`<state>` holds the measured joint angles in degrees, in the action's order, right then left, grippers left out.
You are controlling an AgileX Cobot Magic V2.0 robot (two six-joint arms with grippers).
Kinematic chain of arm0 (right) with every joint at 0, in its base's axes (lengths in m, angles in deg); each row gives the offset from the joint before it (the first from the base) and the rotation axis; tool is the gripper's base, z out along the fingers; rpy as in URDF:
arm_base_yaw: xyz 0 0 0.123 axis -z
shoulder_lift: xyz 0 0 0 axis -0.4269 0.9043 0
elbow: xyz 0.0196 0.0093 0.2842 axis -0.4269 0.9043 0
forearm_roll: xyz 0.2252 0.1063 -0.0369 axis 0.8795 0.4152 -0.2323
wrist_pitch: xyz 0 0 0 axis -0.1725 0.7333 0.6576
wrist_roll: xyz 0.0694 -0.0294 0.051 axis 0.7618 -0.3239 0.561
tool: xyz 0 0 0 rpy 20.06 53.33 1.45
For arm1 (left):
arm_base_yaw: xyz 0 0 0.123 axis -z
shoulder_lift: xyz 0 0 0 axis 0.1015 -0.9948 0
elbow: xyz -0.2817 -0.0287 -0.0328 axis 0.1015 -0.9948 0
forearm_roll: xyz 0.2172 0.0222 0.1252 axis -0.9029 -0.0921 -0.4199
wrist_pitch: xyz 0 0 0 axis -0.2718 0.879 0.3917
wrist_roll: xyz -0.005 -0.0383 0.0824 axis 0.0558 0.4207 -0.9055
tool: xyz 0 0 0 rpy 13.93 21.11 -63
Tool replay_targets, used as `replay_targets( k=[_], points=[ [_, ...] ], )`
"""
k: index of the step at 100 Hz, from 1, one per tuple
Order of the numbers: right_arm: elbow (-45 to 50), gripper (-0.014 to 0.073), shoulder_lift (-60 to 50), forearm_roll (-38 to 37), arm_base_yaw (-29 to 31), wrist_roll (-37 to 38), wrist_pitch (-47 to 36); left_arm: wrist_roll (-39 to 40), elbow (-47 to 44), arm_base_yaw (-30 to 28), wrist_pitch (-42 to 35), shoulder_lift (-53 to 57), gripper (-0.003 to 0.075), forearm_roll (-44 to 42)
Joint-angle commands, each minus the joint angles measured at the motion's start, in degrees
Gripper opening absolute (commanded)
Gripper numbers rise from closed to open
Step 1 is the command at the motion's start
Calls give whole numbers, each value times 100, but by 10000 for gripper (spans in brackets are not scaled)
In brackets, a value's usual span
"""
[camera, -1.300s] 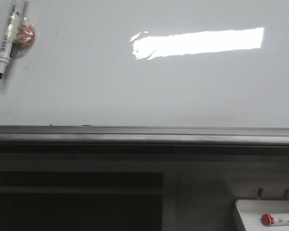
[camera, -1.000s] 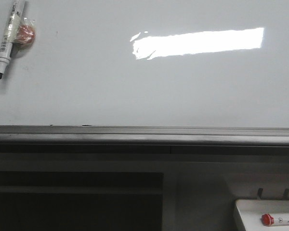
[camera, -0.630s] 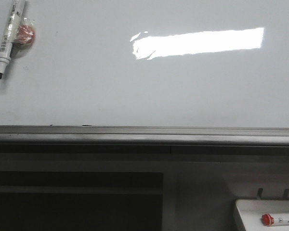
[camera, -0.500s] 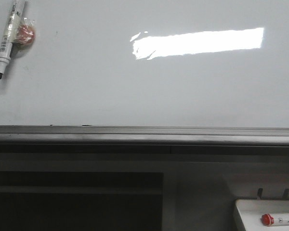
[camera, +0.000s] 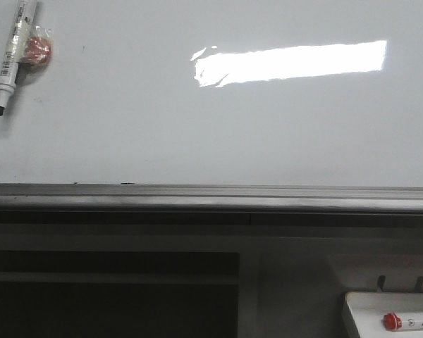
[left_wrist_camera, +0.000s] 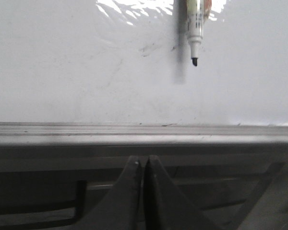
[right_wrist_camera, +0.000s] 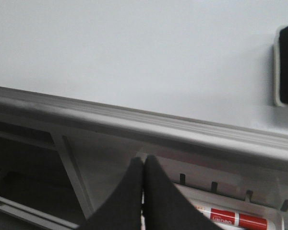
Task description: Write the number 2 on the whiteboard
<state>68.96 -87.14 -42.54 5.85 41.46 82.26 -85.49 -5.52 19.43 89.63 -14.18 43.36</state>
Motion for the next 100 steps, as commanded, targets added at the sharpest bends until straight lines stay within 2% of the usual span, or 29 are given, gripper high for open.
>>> replay_targets(
  k=[1, 6, 13, 30, 38, 49, 58, 63, 70, 75, 82, 89, 94, 100],
  points=[
    [141, -71, -118, 190, 45, -4, -1041, 57, -57, 11, -569, 155, -20, 1244],
    [141, -71, -118, 648, 45, -4, -1468, 57, -57, 11, -569, 155, -20, 2014],
    [141, -71, -118, 1227, 45, -4, -1892, 57, -57, 11, -583, 155, -20, 2616],
    [141, -71, -118, 1352, 45, -4, -2627, 57, -57, 11, -749, 155, -20, 4027],
    [128, -71, -118, 1506, 45, 37, -2971, 57, -34, 11, -851, 155, -20, 4180],
    [-106, -71, -118, 1945, 45, 63, -2857, -93, 289, 11, -951, 145, -18, 3814],
    [-435, -60, -105, 1945, 45, 63, -2241, -325, 835, -2, -908, 21, -3, 2878],
    [-677, -27, -93, 1945, 45, 53, -1739, -435, 1198, -2, -794, -152, 21, 2252],
    [-916, 49, -6, 1945, 45, 53, -1284, -569, 1780, -2, -453, -562, 93, 1361],
    [-1090, 115, 91, 1945, 45, 41, -948, -570, 2187, -2, -108, -948, 193, 785],
    [-1230, 203, 249, 1945, 45, 30, -665, -570, 2705, -2, 354, -1590, 351, 435],
    [-1284, 259, 413, 1935, 45, 30, -537, -570, 3085, -2, 588, -2273, 463, 398],
    [-1284, 271, 497, 1935, 45, 5, -506, -570, 3291, 8, 677, -2800, 487, 536],
    [-1284, 271, 595, 1935, 45, -34, -491, -570, 3495, 33, 704, -3295, 471, 593]
  ],
)
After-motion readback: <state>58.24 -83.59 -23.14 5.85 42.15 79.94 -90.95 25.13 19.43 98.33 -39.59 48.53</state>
